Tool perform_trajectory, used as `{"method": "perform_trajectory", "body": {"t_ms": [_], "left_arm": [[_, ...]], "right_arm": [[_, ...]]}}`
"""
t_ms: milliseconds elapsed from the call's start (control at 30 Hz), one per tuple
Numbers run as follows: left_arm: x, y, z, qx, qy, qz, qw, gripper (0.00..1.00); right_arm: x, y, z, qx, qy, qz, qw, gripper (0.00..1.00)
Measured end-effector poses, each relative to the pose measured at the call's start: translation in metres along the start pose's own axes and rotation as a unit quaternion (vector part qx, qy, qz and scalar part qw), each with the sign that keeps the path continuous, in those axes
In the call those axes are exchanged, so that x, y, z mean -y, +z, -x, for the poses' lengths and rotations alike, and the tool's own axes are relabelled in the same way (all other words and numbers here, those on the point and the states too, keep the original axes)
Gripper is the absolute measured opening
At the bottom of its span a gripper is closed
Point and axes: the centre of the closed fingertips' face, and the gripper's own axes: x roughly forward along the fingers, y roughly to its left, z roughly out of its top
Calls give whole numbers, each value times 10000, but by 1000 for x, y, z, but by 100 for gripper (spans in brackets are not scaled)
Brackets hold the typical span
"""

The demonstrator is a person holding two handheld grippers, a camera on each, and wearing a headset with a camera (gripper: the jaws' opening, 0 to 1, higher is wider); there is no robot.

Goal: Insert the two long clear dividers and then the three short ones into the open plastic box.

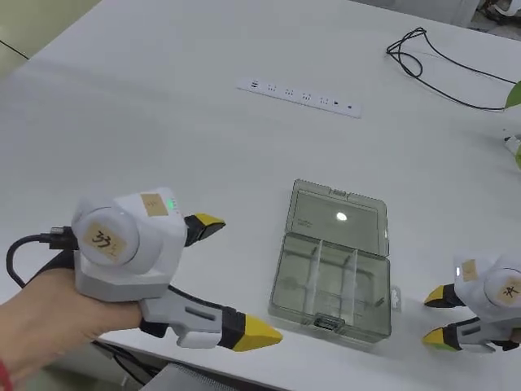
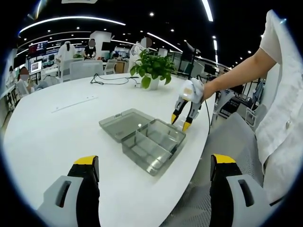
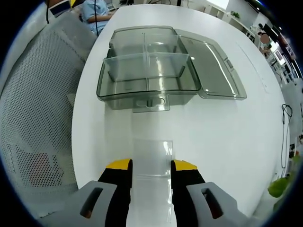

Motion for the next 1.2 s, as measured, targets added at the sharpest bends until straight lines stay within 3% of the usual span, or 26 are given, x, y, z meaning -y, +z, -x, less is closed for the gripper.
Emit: {"method": "perform_trajectory", "body": {"t_ms": [567, 800, 1200], "left_arm": [[0, 5, 2, 12, -7, -53, 10000, 100], [0, 11, 1, 29, -20, -120, 9999, 99], [7, 27, -10, 39, -156, -111, 9998, 94]], "right_arm": [[-2, 3, 4, 55, -84, -68, 9999, 33], [-2, 11, 20, 245, -323, -126, 9991, 33], [-5, 39, 67, 562, -893, 62, 9944, 33]]}}
